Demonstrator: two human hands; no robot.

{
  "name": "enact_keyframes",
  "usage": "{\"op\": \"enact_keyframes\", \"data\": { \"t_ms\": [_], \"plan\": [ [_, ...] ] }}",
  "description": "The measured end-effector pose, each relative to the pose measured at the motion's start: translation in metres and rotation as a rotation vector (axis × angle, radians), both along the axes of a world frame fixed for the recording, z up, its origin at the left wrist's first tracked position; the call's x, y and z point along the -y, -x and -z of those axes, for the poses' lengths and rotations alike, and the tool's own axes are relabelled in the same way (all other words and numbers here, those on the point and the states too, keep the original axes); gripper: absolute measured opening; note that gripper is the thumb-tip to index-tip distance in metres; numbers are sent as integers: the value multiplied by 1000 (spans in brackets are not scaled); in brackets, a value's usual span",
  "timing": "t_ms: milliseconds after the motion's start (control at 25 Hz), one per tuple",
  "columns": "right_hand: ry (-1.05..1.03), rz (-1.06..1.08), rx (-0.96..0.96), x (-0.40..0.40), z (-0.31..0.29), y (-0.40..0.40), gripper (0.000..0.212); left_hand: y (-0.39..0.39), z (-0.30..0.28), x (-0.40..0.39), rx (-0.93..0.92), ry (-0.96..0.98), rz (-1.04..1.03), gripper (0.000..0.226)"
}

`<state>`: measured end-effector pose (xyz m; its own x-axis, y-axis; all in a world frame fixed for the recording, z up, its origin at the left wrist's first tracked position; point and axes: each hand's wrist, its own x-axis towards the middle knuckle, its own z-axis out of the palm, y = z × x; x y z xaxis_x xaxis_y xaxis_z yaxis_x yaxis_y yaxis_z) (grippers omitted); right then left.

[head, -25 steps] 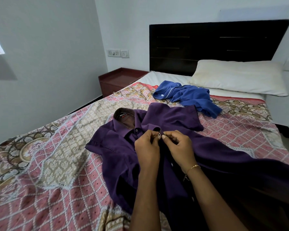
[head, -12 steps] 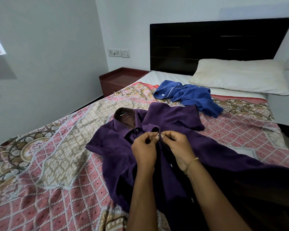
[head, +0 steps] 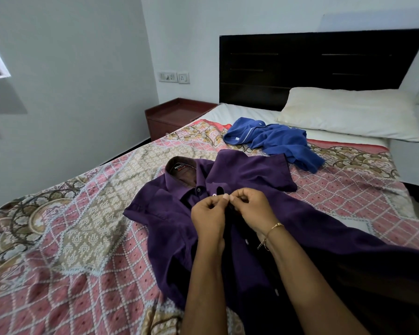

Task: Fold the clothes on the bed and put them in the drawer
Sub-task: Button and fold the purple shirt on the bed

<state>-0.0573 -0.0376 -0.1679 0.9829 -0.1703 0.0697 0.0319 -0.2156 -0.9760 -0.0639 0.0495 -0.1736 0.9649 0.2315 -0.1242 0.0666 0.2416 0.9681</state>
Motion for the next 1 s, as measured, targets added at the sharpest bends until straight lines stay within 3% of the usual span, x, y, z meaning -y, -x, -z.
{"op": "enact_keyframes", "data": {
  "t_ms": [160, 240, 320, 480, 600, 680, 720, 760, 840, 880, 920, 1000],
  "plan": [
    [-365, -114, -128, 2, -3, 3, 19, -2, 0, 2, 10, 62, -11, 18],
    [-397, -142, -130, 2, -2, 3, 16, -4, 2, 2, 44, -15, -1, 17],
    [-291, -160, -64, 6, -3, 7, 12, -7, 5, 1, 86, -103, -37, 12],
    [144, -368, -60, 23, -5, 14, 22, -9, 4, -1, 107, -21, -164, 23],
    [309, -366, -68, 33, -1, 12, 21, -10, 0, -6, 74, 177, -216, 20],
    [273, -355, -34, 34, -1, 13, 18, -7, -7, -8, 49, 316, -101, 25],
    [204, -334, -21, 33, -2, 13, 18, -6, -7, -7, 43, 294, -36, 32],
    [118, -284, -8, 32, -2, 13, 17, -3, -9, -5, 46, 115, -1, 39],
    [3, -120, 12, 29, -3, 9, 8, 1, -14, -3, 94, -481, -99, 37],
    [-22, -47, 22, 28, -5, 6, 4, 2, -16, -1, 156, -651, -149, 27],
    [-57, -3, 34, 26, -7, 4, 4, 5, -19, 0, 202, -672, -97, 19],
    [-159, 38, 44, 22, -9, 3, 11, 8, -20, 2, 221, -471, 123, 19]
  ]
}}
